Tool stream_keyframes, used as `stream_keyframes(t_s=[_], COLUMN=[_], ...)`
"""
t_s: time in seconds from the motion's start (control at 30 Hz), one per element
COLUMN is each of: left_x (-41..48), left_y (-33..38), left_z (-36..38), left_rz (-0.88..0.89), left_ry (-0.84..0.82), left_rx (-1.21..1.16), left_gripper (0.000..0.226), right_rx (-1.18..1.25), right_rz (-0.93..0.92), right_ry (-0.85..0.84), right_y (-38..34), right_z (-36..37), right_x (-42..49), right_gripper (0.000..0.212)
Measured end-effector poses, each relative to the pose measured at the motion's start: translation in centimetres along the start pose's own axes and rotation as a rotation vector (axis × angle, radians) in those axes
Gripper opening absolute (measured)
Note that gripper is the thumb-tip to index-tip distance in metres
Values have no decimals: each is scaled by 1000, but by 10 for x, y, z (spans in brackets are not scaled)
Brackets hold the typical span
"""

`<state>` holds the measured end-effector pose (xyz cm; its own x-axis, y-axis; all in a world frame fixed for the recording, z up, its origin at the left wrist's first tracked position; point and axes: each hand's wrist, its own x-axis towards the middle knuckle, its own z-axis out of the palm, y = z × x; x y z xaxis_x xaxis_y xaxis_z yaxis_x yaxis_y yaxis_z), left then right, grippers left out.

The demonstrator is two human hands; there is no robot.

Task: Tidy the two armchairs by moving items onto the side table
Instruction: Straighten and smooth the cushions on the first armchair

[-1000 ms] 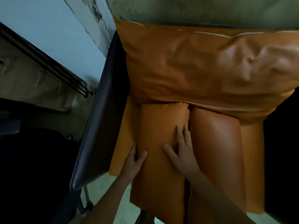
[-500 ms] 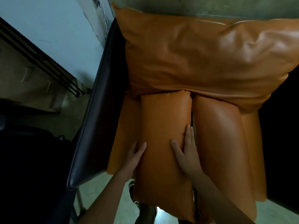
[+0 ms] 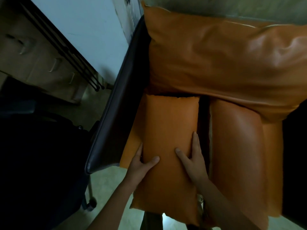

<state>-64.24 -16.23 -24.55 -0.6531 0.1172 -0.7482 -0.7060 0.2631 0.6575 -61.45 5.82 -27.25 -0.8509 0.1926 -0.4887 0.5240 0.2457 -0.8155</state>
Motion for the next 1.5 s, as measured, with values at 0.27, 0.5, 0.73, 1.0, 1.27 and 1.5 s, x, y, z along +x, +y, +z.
stream_keyframes(t_s=[0.27, 0.5, 0.73, 1.0, 1.27, 1.5], left_x=[-23, -12, -8, 3, 38, 38], left_y=[45, 37, 12, 10, 39, 41], left_z=[-47, -72, -87, -76, -54, -60], left_rz=[91, 193, 203, 105, 301, 306], left_ry=[156, 154, 176, 224, 349, 284], left_rx=[231, 562, 622, 439, 582, 673], left_gripper=[111, 109, 103, 112, 103, 105], right_rx=[256, 131, 113, 337, 453, 414], right_rz=[-5, 97, 39, 122, 83, 74], right_ry=[-47, -286, -271, -291, -217, -260], right_y=[-30, -29, -29, -20, -27, -33], right_z=[42, 67, 70, 81, 87, 79], right_x=[15, 50, 40, 50, 106, 99], right_gripper=[87, 86, 89, 106, 103, 100])
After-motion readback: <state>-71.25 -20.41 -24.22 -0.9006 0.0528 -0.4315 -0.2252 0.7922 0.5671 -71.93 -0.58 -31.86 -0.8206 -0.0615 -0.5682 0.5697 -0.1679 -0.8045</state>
